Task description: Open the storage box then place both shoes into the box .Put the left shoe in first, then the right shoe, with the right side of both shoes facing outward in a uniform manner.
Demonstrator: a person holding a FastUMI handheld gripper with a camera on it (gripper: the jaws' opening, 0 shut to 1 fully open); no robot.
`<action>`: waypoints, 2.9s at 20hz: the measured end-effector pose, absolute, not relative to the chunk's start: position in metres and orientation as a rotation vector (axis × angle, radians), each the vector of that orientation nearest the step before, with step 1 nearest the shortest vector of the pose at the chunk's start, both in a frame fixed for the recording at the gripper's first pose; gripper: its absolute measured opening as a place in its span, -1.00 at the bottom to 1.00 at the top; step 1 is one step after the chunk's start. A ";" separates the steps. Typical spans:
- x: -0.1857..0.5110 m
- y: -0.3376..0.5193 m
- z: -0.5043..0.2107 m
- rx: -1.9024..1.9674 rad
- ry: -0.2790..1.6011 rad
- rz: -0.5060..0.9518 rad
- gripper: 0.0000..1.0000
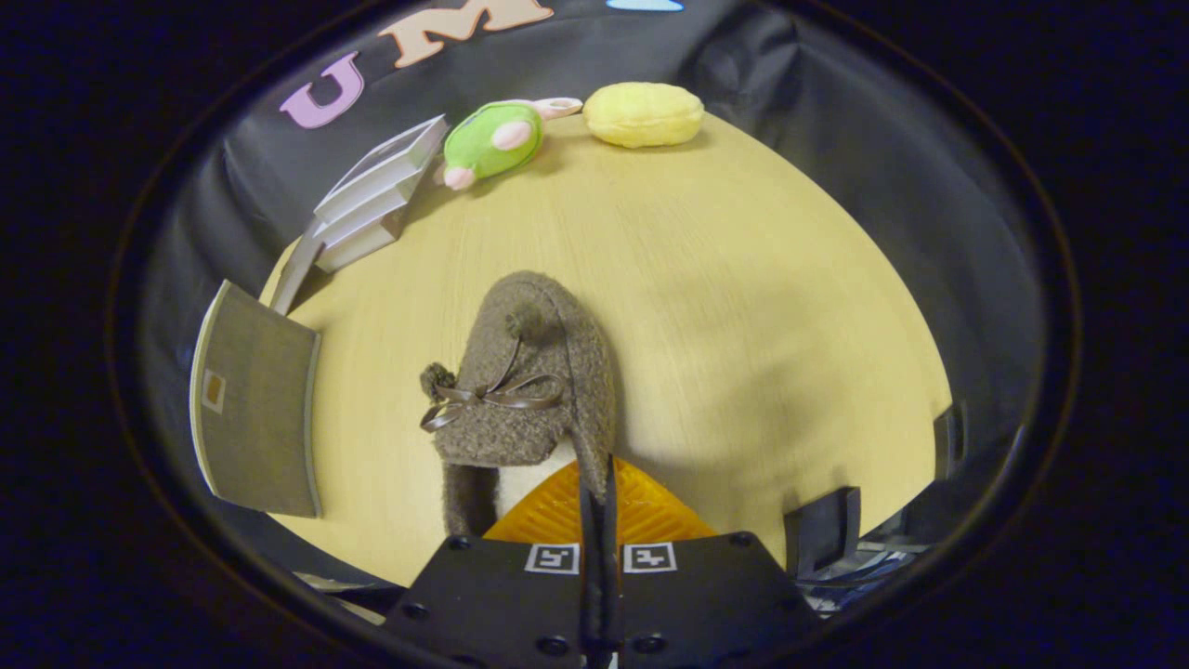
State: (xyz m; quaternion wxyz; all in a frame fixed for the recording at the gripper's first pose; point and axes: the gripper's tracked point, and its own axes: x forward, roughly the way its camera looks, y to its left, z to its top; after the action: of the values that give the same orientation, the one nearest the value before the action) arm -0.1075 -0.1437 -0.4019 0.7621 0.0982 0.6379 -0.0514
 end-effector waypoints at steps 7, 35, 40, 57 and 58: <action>-0.108 -0.115 -0.366 0.300 1.354 -0.179 -0.93; -0.041 0.116 -0.220 0.365 1.153 0.033 -0.93; -0.038 0.164 -0.221 0.397 1.155 0.087 -0.93; -0.039 0.204 -0.239 0.386 1.130 0.126 0.76; -0.038 0.206 -0.235 0.389 1.117 0.145 1.00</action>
State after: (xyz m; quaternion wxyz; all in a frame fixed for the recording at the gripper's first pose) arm -0.0384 0.2058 -0.2352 0.8277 0.1831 0.5260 0.0683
